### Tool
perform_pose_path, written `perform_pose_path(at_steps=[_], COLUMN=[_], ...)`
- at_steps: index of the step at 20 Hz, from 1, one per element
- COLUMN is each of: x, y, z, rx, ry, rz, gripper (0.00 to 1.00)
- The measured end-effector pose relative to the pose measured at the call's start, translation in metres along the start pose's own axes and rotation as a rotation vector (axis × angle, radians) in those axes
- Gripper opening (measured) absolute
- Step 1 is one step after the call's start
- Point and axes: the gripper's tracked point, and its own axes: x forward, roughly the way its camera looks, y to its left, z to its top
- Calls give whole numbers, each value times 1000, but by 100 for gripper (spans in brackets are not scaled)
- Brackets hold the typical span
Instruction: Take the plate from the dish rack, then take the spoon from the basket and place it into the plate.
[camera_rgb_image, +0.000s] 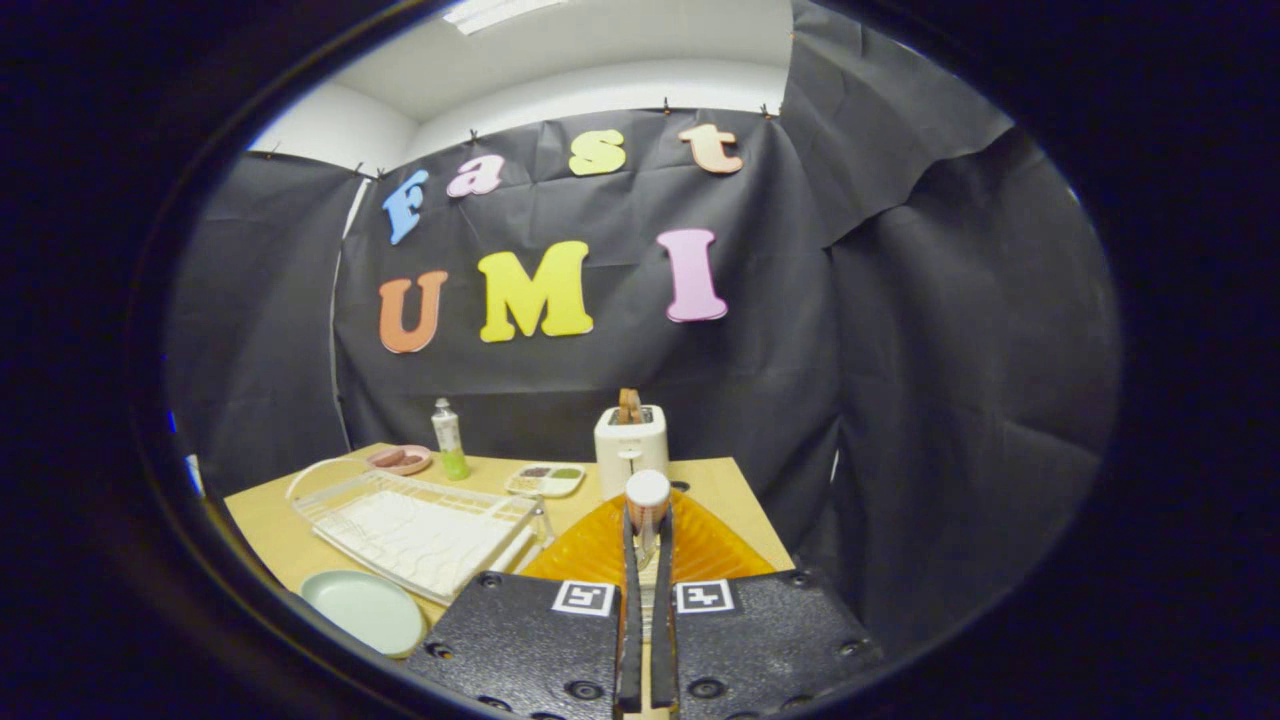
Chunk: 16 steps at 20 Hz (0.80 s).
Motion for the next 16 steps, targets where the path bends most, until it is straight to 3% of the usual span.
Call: perform_pose_path(at_steps=[8, 13, 16], x=[-42, -54, -53], y=[141, 227, 257], z=[13, -29, -65], rx=[-69, -76, -59], ry=[29, 156, 265], rz=[208, 383, 446], gripper=[9, 9, 9])
